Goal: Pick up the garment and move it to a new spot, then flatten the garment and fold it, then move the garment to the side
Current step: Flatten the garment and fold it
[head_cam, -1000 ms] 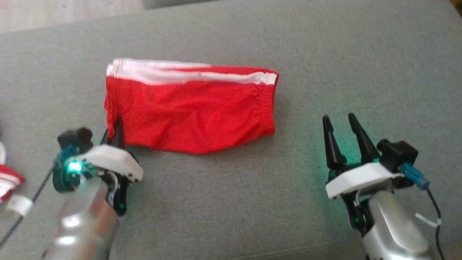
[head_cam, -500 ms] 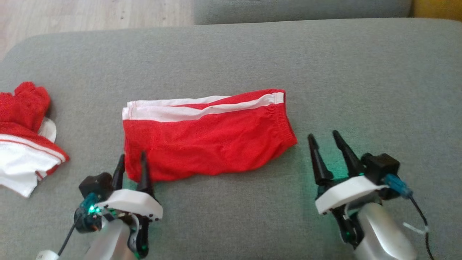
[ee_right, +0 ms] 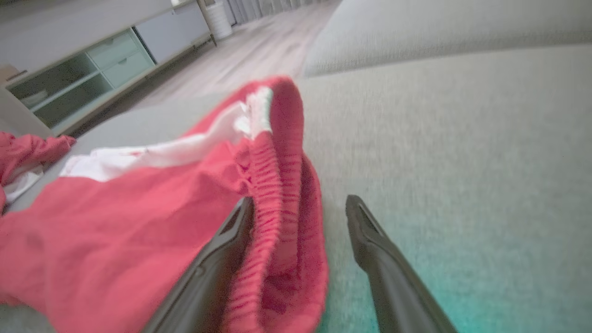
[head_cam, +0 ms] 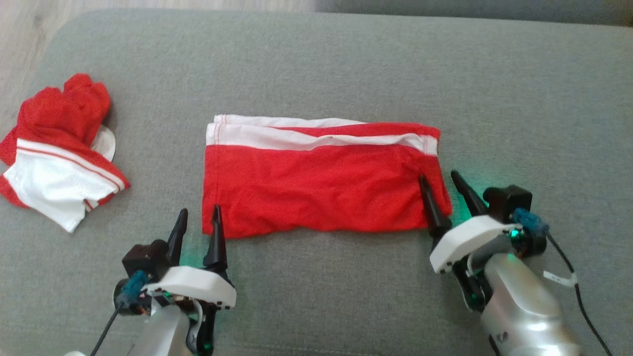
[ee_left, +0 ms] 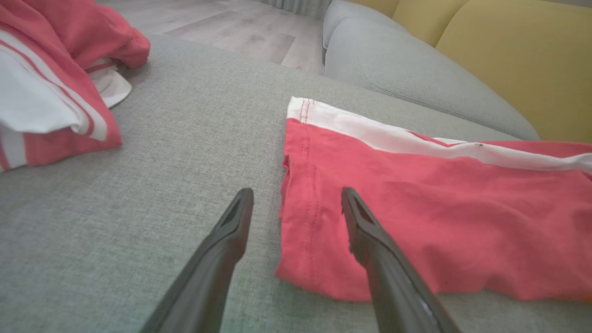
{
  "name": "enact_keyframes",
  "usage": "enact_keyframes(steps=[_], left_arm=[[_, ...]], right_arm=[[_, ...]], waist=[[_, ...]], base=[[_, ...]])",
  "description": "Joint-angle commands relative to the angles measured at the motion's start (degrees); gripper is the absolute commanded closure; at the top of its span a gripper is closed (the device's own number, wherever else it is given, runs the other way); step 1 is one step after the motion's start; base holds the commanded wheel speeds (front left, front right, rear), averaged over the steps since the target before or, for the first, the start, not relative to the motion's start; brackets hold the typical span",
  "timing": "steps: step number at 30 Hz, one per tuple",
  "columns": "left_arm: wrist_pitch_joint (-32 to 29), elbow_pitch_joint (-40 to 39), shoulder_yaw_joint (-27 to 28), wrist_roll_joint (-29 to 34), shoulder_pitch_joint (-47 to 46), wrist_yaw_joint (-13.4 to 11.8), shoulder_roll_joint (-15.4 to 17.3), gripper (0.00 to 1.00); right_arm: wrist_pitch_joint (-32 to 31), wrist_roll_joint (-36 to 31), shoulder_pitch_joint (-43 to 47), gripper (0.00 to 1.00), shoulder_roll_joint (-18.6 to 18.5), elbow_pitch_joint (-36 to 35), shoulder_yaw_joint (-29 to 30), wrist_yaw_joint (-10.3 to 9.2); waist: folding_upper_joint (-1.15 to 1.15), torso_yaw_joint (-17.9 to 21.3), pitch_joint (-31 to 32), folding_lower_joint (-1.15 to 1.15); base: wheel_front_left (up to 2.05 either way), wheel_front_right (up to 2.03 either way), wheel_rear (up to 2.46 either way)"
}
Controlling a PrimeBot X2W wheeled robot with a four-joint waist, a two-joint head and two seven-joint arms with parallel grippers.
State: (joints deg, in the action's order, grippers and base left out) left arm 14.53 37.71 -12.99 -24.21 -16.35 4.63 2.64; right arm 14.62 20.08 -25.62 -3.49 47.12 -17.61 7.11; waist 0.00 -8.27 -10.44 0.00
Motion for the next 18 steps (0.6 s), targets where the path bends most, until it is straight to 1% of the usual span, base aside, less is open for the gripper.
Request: enact_keyframes(steps=[1,5,6,7,8,10,12,15,18], left_arm=[[0.5,-1.9,1.6,-0.1,-1.2,0.2,0.3,0.00],[0.5,-2.7,1.4,-0.5,-1.1,0.2,0.3,0.00],[0.5,-2.9,1.3,-0.6,-1.1,0.1,0.3,0.00],[0.5,-3.0,1.2,-0.6,-1.0,0.1,0.2,0.00],[0.5,-3.2,1.2,-0.6,-1.0,0.1,0.2,0.00],[0.5,-3.6,1.3,-0.6,-0.9,0.1,0.2,0.00],[0.5,-4.1,1.3,-0.3,-0.6,0.2,0.2,0.00],[0.5,-4.3,1.3,-0.3,-0.3,0.2,0.2,0.00],[0.5,-4.3,1.1,-0.4,0.2,0.3,0.2,0.00]], right_arm=[[0.4,-0.1,-1.7,0.00,0.6,-0.4,-0.8,0.37],[0.4,2.0,-1.7,0.00,0.6,4.7,-1.7,0.37],[0.4,3.0,-1.6,0.28,0.6,5.5,-2.2,0.37],[0.4,3.9,-1.5,0.81,0.6,5.9,-3.0,0.37],[0.4,4.6,-1.5,1.00,0.6,6.1,-3.7,0.37],[0.4,6.4,-1.3,1.00,0.6,5.9,-4.2,0.37],[0.4,7.4,-1.0,1.00,0.6,4.8,-2.3,0.37],[0.4,6.5,-0.2,1.00,0.2,3.9,2.1,0.37],[0.4,5.4,0.7,1.00,-1.7,2.7,6.8,0.37]], waist=[[0.00,-0.8,-0.9,0.00],[0.00,-1.3,-1.6,0.00],[0.00,-1.3,-1.7,0.00],[0.00,-1.2,-1.9,0.00],[0.00,-1.1,-1.9,0.00],[0.00,-0.7,-2.0,0.00],[0.00,0.3,-1.6,0.00],[0.00,1.6,-1.0,0.00],[0.00,3.0,-0.2,0.00]], base=[[0.00,0.00,0.00],[0.00,0.00,0.00],[0.00,0.00,0.00],[0.00,0.00,0.00],[0.00,0.00,0.00],[0.00,0.00,0.00],[0.00,0.00,0.00],[0.00,0.00,0.00],[0.00,0.00,0.00]])
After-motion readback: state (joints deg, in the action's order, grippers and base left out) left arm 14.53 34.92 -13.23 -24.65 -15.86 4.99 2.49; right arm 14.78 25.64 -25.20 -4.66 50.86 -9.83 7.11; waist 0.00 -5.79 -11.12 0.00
